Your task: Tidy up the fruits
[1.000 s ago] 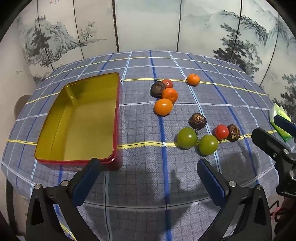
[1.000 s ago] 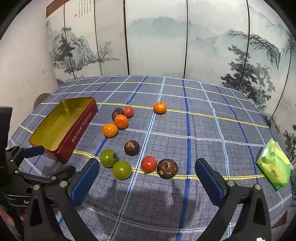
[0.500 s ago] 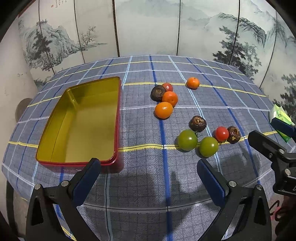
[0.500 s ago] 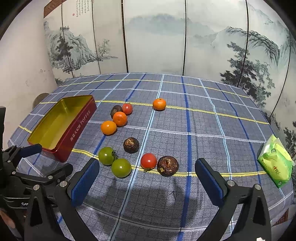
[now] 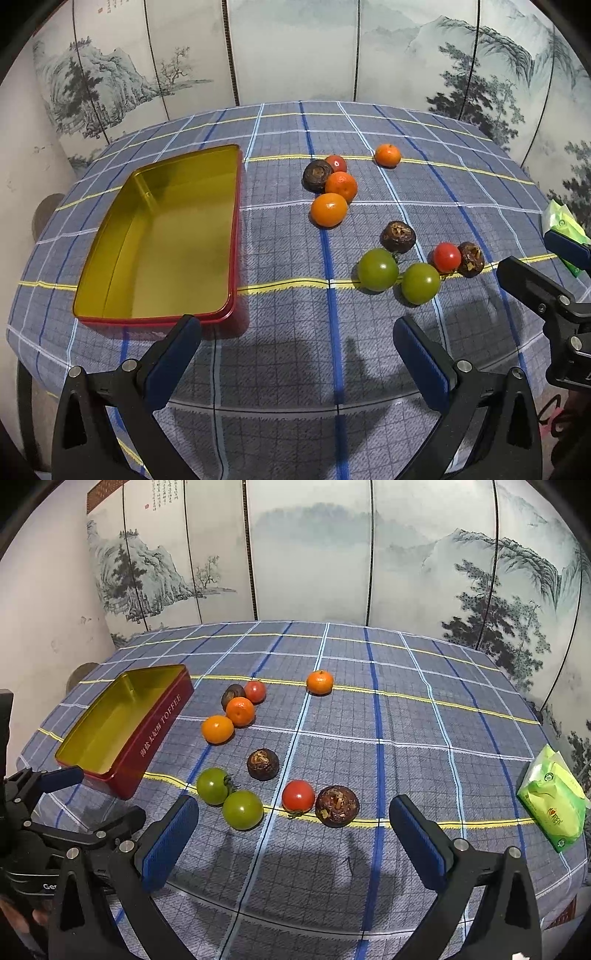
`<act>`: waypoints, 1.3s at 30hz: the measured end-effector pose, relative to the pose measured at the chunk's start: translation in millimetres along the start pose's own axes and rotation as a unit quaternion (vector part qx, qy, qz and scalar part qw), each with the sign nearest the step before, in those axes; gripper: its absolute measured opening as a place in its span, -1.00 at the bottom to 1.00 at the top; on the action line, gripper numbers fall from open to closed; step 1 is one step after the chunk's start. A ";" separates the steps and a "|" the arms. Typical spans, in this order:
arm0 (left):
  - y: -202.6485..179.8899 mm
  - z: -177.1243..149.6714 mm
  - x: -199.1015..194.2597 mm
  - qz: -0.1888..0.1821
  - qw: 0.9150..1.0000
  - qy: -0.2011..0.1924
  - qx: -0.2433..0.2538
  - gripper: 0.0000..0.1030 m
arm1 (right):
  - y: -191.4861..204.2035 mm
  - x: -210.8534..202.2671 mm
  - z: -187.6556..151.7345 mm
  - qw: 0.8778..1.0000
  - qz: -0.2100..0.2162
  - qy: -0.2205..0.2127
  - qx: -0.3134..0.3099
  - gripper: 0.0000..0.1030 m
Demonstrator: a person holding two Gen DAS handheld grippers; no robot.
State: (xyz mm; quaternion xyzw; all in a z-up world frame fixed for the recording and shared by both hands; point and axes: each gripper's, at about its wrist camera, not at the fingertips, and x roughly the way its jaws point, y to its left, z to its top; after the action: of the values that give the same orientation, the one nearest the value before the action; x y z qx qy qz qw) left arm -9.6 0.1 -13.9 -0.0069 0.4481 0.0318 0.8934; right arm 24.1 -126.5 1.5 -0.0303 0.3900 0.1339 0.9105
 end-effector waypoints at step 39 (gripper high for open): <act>2.1 0.2 7.9 -0.005 1.000 0.018 0.000 0.84 | -10.6 18.8 -8.7 0.999 -0.008 0.036 0.009 0.98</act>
State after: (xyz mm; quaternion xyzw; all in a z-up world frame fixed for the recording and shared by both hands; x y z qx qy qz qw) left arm -4.9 2.6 -20.1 -0.0100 0.4640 0.0270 0.8854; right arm 33.2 -133.9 -18.6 -0.0303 0.4236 0.1221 0.8971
